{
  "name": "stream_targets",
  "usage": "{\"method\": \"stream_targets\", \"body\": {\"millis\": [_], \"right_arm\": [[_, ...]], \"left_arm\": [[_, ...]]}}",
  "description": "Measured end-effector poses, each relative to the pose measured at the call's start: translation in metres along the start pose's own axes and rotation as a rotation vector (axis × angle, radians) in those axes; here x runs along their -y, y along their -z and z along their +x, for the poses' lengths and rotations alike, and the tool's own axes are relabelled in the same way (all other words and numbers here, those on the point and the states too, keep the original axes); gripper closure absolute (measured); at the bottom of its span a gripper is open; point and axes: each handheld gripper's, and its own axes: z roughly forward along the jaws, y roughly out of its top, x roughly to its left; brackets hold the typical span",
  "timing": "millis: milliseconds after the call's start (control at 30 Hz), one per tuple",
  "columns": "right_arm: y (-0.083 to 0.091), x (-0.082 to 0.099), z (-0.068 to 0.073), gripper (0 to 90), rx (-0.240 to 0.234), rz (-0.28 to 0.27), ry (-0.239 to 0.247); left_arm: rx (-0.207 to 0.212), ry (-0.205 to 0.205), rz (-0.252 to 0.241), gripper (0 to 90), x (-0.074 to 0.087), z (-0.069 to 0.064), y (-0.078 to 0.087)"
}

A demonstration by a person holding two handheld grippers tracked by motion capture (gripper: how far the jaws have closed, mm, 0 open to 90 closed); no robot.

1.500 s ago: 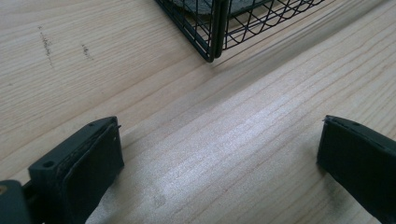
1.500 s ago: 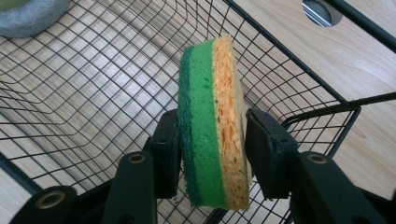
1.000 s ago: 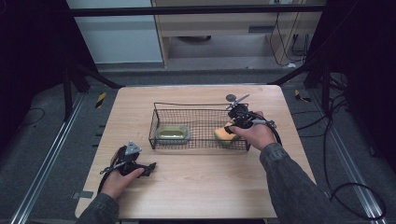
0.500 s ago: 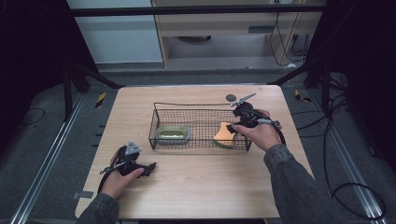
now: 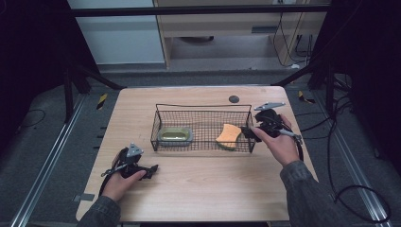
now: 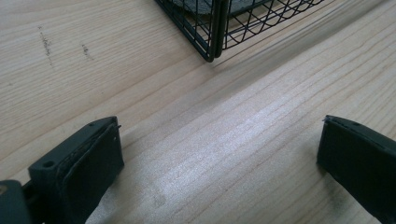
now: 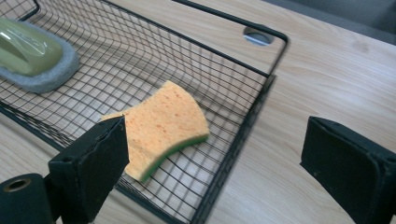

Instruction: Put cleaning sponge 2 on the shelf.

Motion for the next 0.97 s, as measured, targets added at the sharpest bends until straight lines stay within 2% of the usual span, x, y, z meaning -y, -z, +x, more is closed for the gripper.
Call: {"method": "stream_targets", "body": {"millis": [233,367,467,567,700,767,833,900,967], "right_arm": [[0.018,0.037,-0.021,10.0,0.066,-0.045,-0.068],[0.018,0.063,-0.033,10.4,0.104,-0.052,-0.122],[0.01,0.084,-0.042,11.3,0.125,-0.031,-0.153],[-0.004,0.104,-0.048,11.7,0.134,0.024,-0.197],[-0.017,0.119,-0.052,12.3,0.15,0.071,-0.221],[-0.024,0.121,-0.052,12.2,0.166,0.11,-0.218],[-0.027,0.123,-0.052,12.7,0.177,0.115,-0.221],[-0.03,0.125,-0.051,10.4,0.167,0.114,-0.228],[-0.032,0.127,-0.049,9.7,0.169,0.08,-0.225]], "left_arm": [[0.0,0.0,0.0,0.0,0.0,0.0,0.0],[0.0,0.0,0.0,0.0,0.0,0.0,0.0],[0.0,0.0,0.0,0.0,0.0,0.0,0.0],[0.0,0.0,0.0,0.0,0.0,0.0,0.0],[0.002,0.003,0.0,0.0,0.0,0.0,0.0],[0.003,0.002,0.0,0.0,0.0,0.0,0.0],[0.003,0.002,0.0,0.0,0.0,0.0,0.0],[0.003,0.001,0.0,0.0,0.0,0.0,0.0],[0.004,0.001,-0.001,0.0,0.0,0.0,0.0]]}}
